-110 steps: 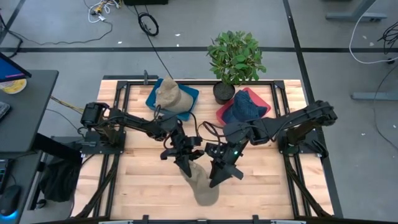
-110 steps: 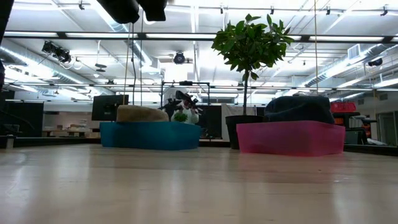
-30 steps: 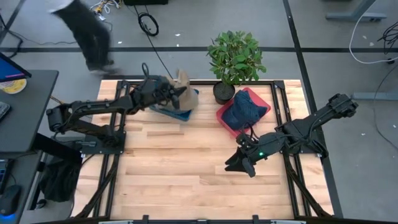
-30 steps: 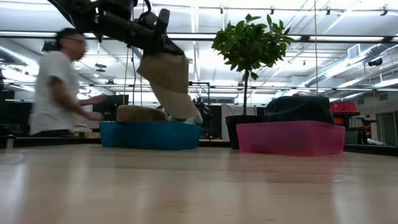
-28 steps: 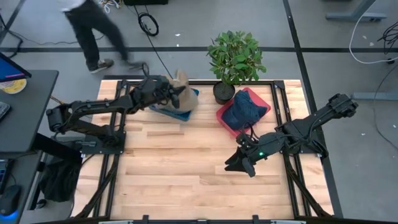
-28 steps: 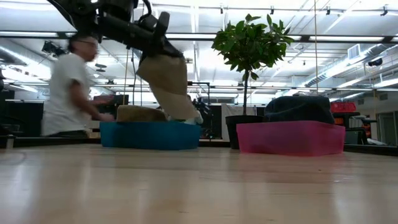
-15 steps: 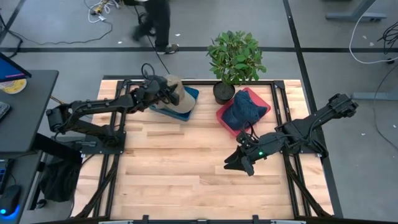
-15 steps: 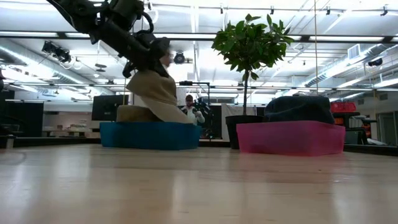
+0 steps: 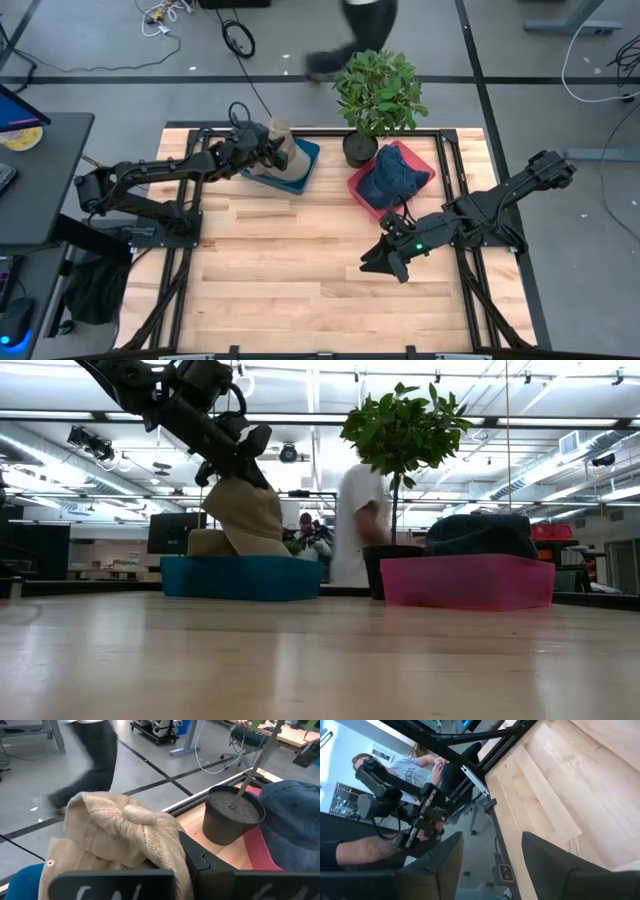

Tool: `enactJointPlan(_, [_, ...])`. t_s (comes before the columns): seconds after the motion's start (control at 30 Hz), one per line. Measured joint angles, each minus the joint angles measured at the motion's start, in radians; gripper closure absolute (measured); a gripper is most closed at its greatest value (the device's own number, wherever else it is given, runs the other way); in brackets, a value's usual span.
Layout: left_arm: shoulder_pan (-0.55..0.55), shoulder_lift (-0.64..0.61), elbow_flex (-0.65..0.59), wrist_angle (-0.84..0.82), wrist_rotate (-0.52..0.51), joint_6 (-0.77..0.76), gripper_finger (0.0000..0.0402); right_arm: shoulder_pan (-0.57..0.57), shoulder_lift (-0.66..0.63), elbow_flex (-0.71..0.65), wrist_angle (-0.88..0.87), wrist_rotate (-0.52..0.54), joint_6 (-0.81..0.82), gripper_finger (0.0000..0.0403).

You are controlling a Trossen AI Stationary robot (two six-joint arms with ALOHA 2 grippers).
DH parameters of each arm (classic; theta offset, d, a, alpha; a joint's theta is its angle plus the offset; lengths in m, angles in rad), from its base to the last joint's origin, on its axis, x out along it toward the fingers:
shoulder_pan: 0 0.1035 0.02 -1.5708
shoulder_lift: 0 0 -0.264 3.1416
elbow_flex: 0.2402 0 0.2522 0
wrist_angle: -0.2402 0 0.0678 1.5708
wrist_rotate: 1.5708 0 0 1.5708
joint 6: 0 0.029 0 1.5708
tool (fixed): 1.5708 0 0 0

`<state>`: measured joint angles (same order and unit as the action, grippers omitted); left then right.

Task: Pick & Place hat
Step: Put the brown cap into the blue bin

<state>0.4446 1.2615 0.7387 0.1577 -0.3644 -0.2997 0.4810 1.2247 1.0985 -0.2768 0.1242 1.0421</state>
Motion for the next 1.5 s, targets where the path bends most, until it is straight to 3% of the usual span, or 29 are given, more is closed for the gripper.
enactJointPlan(0.4, [0.0, 0.003, -0.011, 0.027, 0.001, -0.029, 0.0399, -0.027, 0.0, 0.0, 0.0, 0.0, -0.007, 0.0197])
enactJointPlan(0.83, [0.02, 0.004, -0.284, 0.372, 0.002, -0.179, 0.0399, -0.027, 0.0, 0.0, 0.017, 0.0, 0.023, 0.0197])
enactJointPlan(1.23, [0.138, 0.004, -0.303, 0.368, 0.01, -0.215, 0.0399, -0.027, 0.0, 0.001, 0.036, 0.0, 0.023, 0.0197])
enactJointPlan(1.5, [0.171, 0.022, -0.303, 0.284, 0.153, -0.221, 0.0399, -0.029, 0.0, 0.001, 0.039, 0.0, 0.023, 0.0197])
